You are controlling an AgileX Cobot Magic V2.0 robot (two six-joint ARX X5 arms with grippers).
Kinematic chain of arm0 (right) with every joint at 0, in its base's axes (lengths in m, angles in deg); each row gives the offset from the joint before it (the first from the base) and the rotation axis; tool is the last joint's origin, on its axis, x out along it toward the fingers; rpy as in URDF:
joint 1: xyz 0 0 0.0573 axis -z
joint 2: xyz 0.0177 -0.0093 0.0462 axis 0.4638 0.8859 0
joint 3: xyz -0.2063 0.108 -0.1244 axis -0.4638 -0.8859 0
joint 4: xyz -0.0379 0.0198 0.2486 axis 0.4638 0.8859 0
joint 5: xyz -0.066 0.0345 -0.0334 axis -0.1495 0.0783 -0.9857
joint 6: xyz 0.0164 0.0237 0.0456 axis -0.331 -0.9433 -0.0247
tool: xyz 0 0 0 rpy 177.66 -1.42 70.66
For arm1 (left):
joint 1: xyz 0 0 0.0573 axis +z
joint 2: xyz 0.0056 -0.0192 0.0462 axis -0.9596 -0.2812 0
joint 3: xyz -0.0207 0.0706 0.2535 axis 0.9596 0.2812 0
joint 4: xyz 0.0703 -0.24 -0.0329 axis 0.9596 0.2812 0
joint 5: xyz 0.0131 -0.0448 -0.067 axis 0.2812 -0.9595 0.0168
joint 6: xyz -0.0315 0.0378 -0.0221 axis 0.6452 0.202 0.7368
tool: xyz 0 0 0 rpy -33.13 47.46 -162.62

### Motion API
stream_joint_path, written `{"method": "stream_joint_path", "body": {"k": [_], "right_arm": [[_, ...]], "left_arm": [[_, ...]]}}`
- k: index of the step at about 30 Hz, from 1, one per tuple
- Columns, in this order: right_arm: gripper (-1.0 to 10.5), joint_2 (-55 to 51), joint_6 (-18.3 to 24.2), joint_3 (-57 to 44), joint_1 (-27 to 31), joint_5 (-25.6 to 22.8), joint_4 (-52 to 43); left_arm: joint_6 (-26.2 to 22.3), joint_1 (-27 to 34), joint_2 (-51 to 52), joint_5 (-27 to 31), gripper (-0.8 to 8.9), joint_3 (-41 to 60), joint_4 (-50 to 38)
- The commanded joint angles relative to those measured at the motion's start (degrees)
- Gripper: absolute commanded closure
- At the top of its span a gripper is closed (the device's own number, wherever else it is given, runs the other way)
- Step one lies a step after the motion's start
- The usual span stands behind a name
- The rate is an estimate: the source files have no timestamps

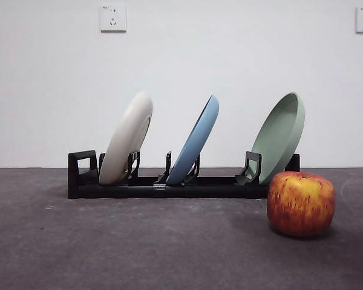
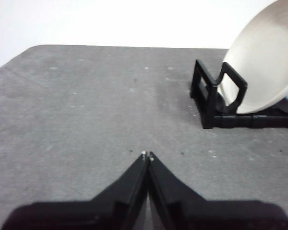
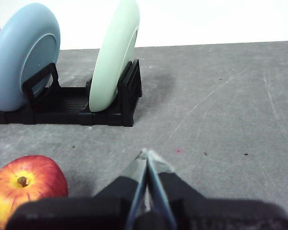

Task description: Take the yellow plate from the plate rack,put the plate on the table,take the apple from the table,put the apple in the plate

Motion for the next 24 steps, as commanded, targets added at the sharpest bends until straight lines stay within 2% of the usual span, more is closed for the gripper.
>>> {"method": "stream_joint_path", "body": {"k": [1, 3, 7, 10, 15, 20, 24], "right_arm": [[9.5, 0.0, -3.6, -0.5, -0.1, 0.2, 0.7], [9.5, 0.0, -7.4, -0.5, -0.1, 0.1, 0.7], [9.5, 0.0, -16.8, -0.5, -0.1, 0.2, 0.7], [9.5, 0.1, -20.0, 0.1, -0.1, 0.2, 1.0], [9.6, 2.4, -20.3, 3.8, -0.1, 0.2, 2.0], [9.6, 9.0, -20.2, 9.9, -0.1, 0.1, 2.5], [9.6, 16.2, -20.1, 15.6, -0.1, 0.2, 2.5]], "left_arm": [[0.4, 0.1, 0.2, -0.8, 8.15, 0.8, -0.7], [0.9, 0.1, 0.2, -0.9, 8.15, 0.8, -1.2], [5.6, 0.1, 0.2, -3.1, 8.19, 0.7, -1.3], [9.1, 0.1, 0.2, -6.3, 8.2, 0.4, -1.4], [15.4, 0.1, -0.7, -8.6, 8.2, -2.8, -0.3], [16.3, 0.1, -5.6, -9.5, 8.2, -8.8, -0.3], [15.0, 0.1, -12.3, -9.5, 8.2, -14.3, -0.3]]}}
